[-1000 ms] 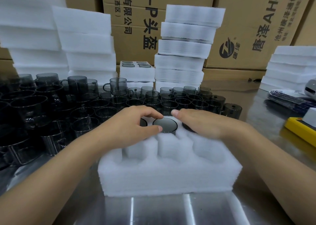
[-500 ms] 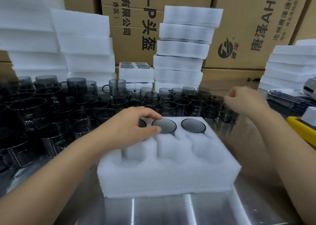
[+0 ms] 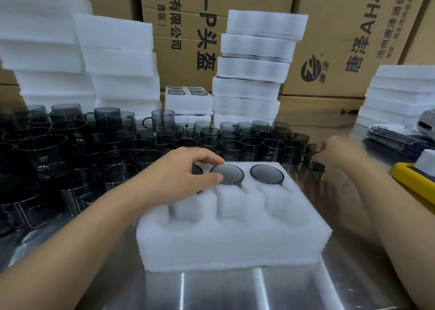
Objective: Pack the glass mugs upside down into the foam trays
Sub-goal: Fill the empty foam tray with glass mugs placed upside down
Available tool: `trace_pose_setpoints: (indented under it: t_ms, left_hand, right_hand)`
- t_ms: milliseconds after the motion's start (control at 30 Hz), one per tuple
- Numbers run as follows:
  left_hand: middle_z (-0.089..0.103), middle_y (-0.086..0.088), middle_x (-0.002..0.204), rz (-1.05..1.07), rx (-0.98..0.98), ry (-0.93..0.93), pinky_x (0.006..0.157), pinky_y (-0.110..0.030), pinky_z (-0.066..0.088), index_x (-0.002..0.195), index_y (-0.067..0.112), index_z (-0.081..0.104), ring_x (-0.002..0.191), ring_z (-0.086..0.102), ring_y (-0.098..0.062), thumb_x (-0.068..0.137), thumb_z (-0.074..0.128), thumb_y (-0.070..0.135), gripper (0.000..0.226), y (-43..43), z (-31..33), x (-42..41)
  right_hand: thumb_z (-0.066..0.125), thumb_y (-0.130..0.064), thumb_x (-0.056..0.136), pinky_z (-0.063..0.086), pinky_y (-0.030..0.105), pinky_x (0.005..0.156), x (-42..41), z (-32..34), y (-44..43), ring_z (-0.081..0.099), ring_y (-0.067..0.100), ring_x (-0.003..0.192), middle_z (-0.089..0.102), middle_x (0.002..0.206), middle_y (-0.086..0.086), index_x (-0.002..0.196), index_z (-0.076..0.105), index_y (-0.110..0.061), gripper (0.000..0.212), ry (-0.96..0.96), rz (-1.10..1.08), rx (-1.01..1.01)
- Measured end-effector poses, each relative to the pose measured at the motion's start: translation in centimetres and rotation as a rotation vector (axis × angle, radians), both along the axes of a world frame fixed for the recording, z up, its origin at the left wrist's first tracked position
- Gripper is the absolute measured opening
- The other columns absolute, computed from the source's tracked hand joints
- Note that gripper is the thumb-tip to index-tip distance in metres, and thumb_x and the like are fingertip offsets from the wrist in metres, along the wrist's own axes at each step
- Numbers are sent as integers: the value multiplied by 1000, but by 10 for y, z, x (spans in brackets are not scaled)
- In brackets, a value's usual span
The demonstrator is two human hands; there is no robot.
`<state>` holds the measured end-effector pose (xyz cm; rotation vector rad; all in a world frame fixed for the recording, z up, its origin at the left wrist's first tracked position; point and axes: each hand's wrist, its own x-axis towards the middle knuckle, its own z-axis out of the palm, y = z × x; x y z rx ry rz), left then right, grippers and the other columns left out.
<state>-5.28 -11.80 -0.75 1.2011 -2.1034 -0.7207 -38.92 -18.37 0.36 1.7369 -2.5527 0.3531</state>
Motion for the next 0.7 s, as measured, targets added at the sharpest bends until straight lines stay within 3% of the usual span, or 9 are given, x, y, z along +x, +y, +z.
trace_pose_setpoints:
  t_ms: [200,333,433,567,633,700]
  left_hand:
    - [56,42,70,-7,12,10,51,-5,38,104,43,65,52,56,5,84,69,36,21,0,0,0]
    - [62,33,81,-2,23,28,53,-5,40,104,44,66,57,60,3,84,69,37,21,1,1,0]
    - [66,29,96,0,13,45,60,-7,45,102,44,66,68,65,2,85,65,43,18,2,2,-1]
    - [72,18,97,35,15,195,72,-11,46,93,48,65,85,65,5,89,53,50,12,0,6,-1]
    - [72,21,98,44,47,298,88,-18,44,97,47,61,93,63,10,93,46,51,16,-3,8,0]
    - [74,15,97,47,92,398,94,-25,46,100,41,61,96,66,3,97,40,49,22,-4,10,0]
  right_hand:
    - [60,-17,89,38,30,75,0,26,15,48,26,89,56,99,11,97,59,-11,9,-44,72,-55]
    - [64,-20,88,33,29,66,18,51,34,47,21,79,55,84,2,82,56,-19,9,-131,143,-161]
    - [67,-23,87,31,25,56,50,65,50,48,12,69,56,79,-5,74,56,-26,17,-266,286,-268]
    - [70,-34,82,37,26,56,102,68,65,57,7,60,65,72,-5,76,60,-29,13,-460,531,-346]
    - [71,-31,82,39,26,59,127,59,67,54,-2,58,67,85,-8,72,58,-30,16,-586,639,-406]
    - [70,-20,84,45,25,75,146,47,70,58,0,82,61,112,-7,72,56,-28,20,-715,746,-452]
